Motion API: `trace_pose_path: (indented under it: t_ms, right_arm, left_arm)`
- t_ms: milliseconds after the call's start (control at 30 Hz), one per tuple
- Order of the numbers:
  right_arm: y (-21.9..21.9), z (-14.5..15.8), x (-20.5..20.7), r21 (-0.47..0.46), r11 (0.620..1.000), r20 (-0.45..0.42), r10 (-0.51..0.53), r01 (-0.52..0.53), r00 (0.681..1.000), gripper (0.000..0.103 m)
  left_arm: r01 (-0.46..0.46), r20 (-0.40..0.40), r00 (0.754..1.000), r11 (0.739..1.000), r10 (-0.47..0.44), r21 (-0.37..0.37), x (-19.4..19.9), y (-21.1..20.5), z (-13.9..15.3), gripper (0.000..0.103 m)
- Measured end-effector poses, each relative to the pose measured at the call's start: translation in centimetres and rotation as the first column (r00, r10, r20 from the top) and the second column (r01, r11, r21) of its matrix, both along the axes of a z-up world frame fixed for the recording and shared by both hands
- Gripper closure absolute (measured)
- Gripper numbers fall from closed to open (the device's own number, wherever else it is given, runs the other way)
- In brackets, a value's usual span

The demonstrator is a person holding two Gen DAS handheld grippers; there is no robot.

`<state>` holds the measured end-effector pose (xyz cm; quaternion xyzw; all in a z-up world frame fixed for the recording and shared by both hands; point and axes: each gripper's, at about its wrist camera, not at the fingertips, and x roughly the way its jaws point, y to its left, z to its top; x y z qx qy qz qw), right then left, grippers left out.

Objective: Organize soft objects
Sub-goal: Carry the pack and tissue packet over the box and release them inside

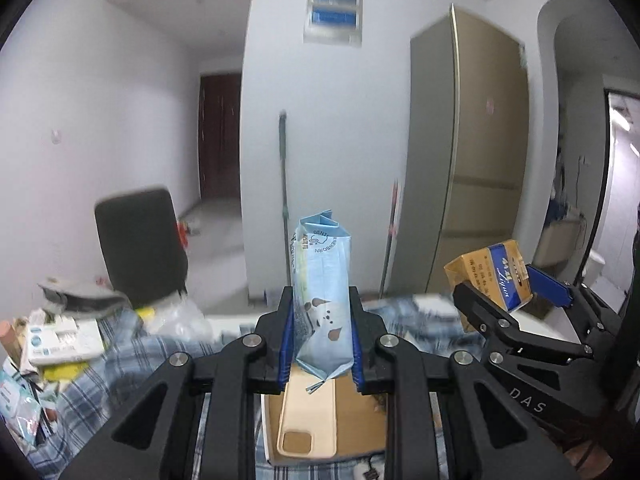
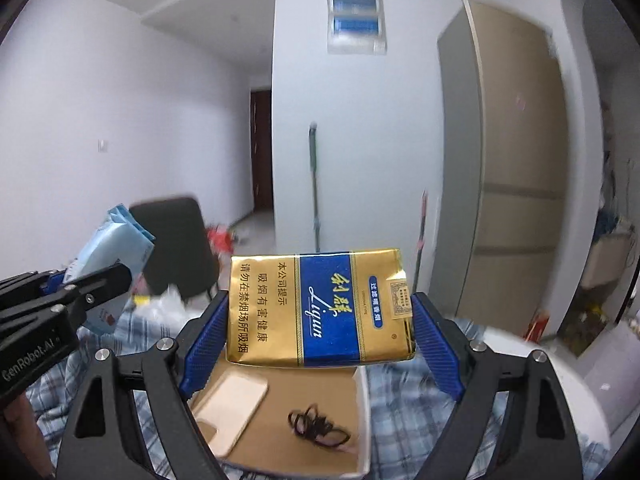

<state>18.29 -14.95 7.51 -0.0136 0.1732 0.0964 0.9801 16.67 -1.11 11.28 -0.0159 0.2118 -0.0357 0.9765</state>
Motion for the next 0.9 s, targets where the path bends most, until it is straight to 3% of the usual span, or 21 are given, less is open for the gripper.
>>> trace_pose_path:
  t_ms: [133, 267, 367, 467, 600, 867, 900]
  right_arm:
    - [0.1, -3.7, 3.1, -0.011, 1.000, -0.171, 0.017, -0.019, 0.985, 0.017]
    - [0.2, -7.3, 5.7, -0.018, 0.999, -0.332, 0.032, -0.040, 0.943, 0.017]
    - [0.3, -9.6, 6.9, -0.045, 0.997, -0.411, 0.032, -0.055, 0.911, 0.017]
    - [0.7, -11.4, 7.4, -0.105, 0.993, -0.454, 0.003, -0.057, 0.891, 0.017]
    - [0.9, -12.5, 8.4, -0.091, 0.992, -0.505, 0.028, -0.085, 0.862, 0.017]
    - [1.0, -12.9, 8.1, -0.098, 0.992, -0.510, 0.023, -0.085, 0.860, 0.015]
    - [1.2, -13.0, 8.2, -0.112, 0.990, -0.508, 0.017, -0.086, 0.861, 0.014]
  left_arm:
    - [0.008, -0.147, 0.989, 1.000, -0.010, -0.010, 3.4, -0.1, -3.6, 0.079]
    - [-0.014, -0.282, 0.959, 1.000, 0.010, -0.014, 6.1, 0.3, -7.4, 0.079]
    - [-0.021, -0.338, 0.941, 1.000, 0.016, -0.012, 6.9, 0.4, -9.6, 0.079]
    - [-0.024, -0.350, 0.937, 0.997, -0.005, -0.077, 7.0, 0.9, -11.0, 0.079]
    - [-0.021, -0.388, 0.922, 0.999, 0.003, -0.040, 7.7, 0.8, -12.7, 0.079]
    - [-0.033, -0.387, 0.922, 0.998, 0.012, -0.048, 7.7, 0.9, -12.9, 0.078]
    - [-0.035, -0.384, 0.923, 0.998, 0.012, -0.051, 7.7, 1.0, -12.8, 0.074]
